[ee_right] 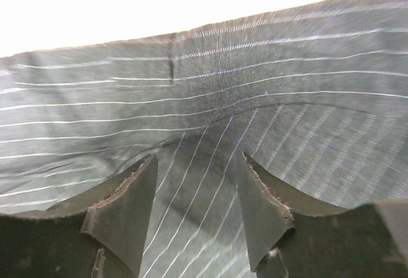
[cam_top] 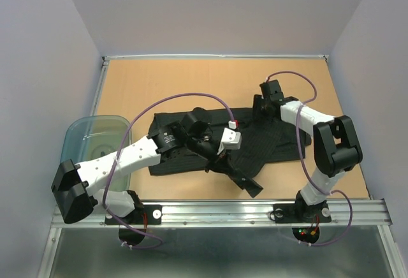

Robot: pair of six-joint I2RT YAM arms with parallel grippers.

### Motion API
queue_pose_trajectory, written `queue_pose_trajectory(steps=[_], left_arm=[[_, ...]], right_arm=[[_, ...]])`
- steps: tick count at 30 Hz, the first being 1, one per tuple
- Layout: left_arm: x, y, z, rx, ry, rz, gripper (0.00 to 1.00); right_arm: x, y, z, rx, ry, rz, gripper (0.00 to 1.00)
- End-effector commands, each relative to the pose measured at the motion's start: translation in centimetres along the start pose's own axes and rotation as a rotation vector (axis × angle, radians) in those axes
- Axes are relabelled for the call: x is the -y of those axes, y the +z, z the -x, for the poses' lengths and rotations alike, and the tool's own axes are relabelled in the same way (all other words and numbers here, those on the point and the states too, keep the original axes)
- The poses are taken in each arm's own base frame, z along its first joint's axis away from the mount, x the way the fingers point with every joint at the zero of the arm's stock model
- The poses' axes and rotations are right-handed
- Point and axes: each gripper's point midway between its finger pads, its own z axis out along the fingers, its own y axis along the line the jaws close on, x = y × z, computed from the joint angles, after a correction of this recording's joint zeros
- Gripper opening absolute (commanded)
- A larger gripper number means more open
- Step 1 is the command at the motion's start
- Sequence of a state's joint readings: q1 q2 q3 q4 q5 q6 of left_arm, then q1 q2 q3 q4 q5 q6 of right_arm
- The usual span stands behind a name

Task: Fold and stack the long sleeve shirts
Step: Fold the shirt

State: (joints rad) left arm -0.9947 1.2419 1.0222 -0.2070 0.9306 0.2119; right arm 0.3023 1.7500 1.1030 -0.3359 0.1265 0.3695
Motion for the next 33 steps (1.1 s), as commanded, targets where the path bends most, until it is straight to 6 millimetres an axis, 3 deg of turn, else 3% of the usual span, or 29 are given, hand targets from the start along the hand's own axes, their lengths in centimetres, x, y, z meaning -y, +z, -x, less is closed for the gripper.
queue_pose_trajectory(steps=[1, 6, 10, 15, 20, 26, 33], left_arm=[[0.3, 0.0, 3.4, 0.062, 0.059, -0.03, 0.0], [1.9, -0.2, 4.1, 0.072, 0.081, -0.112, 0.0], [3.8, -0.5, 3.2, 0.053, 0.066, -0.219, 0.0], [4.0, -0.4, 1.7, 0.02, 0.043, -0.245, 0.0], [3.7, -0.4, 1.9, 0.009, 0.065, -0.236, 0.0], [0.1, 0.6, 2.9, 0.021, 0.018, -0.062, 0.0], [-6.7, 0.4, 5.0, 0.1, -0.095, 0.18, 0.0]], right_arm=[[0.6, -3.5, 3.4, 0.142, 0.022, 0.004, 0.6], [0.1, -6.4, 4.1, 0.184, 0.054, 0.051, 0.64], [0.1, -8.0, 4.4, 0.215, 0.071, 0.069, 0.64], [0.2, -9.0, 4.5, 0.231, 0.071, 0.074, 0.64], [0.3, -9.5, 4.5, 0.24, 0.074, 0.076, 0.64], [0.2, -10.5, 4.9, 0.263, 0.077, 0.088, 0.64], [0.9, -12.2, 5.1, 0.308, 0.091, 0.078, 0.65]])
